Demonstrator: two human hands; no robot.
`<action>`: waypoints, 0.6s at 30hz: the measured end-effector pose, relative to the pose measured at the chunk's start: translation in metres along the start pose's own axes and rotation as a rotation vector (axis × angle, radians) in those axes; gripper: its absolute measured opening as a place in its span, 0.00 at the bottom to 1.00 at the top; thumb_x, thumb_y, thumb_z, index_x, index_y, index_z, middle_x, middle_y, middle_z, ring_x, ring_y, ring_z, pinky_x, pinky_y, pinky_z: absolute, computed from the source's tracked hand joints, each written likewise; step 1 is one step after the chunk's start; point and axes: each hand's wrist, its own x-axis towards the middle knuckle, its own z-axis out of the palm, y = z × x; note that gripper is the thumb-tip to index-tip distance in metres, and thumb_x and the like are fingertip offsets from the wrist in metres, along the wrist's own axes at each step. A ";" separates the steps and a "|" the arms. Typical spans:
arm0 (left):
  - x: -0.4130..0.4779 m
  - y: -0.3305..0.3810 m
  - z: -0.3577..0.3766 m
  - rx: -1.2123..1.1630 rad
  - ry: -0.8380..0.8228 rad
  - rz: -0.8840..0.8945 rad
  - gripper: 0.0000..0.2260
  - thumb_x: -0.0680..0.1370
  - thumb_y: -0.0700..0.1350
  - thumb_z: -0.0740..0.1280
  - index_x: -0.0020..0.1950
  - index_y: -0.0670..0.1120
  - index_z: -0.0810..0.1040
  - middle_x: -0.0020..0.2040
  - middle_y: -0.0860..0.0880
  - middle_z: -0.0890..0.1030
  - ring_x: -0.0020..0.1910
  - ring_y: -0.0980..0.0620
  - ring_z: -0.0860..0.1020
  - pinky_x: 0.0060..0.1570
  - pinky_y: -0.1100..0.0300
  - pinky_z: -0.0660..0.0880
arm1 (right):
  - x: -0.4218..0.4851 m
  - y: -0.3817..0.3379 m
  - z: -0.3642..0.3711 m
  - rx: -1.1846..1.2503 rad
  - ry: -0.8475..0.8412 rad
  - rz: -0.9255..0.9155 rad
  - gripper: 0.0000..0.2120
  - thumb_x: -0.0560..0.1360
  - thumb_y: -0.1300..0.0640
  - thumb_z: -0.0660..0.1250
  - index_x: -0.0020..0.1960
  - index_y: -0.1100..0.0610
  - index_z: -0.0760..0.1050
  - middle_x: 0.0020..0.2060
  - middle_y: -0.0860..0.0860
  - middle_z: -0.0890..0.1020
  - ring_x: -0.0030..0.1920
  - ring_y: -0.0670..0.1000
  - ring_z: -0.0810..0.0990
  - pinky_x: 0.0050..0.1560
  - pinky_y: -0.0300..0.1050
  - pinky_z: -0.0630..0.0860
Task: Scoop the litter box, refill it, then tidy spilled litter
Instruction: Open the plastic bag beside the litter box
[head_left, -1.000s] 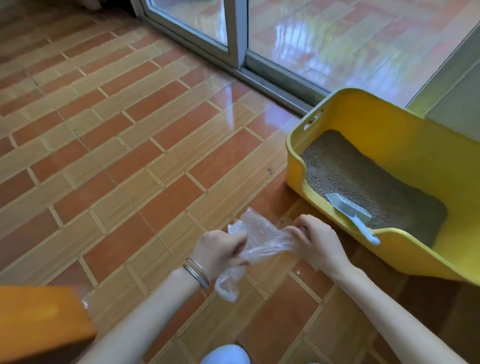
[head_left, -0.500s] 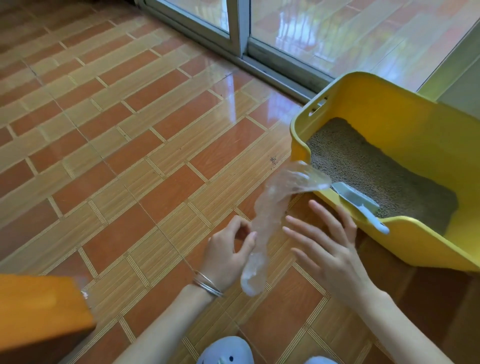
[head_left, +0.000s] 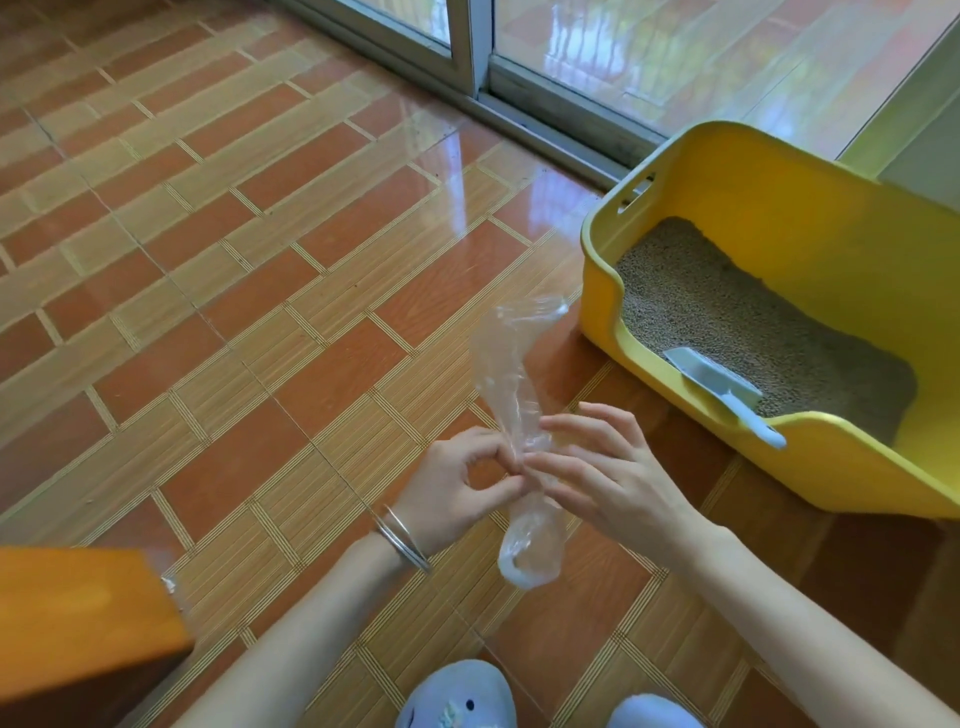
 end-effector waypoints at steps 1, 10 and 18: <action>0.001 0.000 0.000 0.007 0.023 -0.007 0.08 0.68 0.55 0.72 0.36 0.53 0.78 0.40 0.52 0.82 0.42 0.55 0.79 0.48 0.57 0.75 | 0.000 -0.001 0.001 -0.002 0.014 -0.004 0.13 0.74 0.56 0.70 0.57 0.53 0.73 0.49 0.45 0.81 0.61 0.49 0.74 0.64 0.50 0.67; -0.008 -0.011 -0.018 0.306 0.315 -0.013 0.13 0.69 0.55 0.67 0.33 0.48 0.72 0.30 0.55 0.76 0.32 0.56 0.75 0.36 0.57 0.74 | -0.014 0.007 -0.007 -0.072 -0.034 0.035 0.05 0.74 0.59 0.69 0.40 0.58 0.79 0.39 0.50 0.81 0.53 0.51 0.78 0.55 0.49 0.72; 0.004 -0.015 -0.026 0.894 0.106 0.949 0.05 0.75 0.35 0.67 0.45 0.44 0.74 0.43 0.47 0.80 0.45 0.49 0.75 0.49 0.58 0.73 | -0.020 0.018 -0.017 0.073 -0.177 0.068 0.04 0.75 0.61 0.66 0.44 0.62 0.76 0.46 0.55 0.79 0.54 0.54 0.77 0.54 0.47 0.73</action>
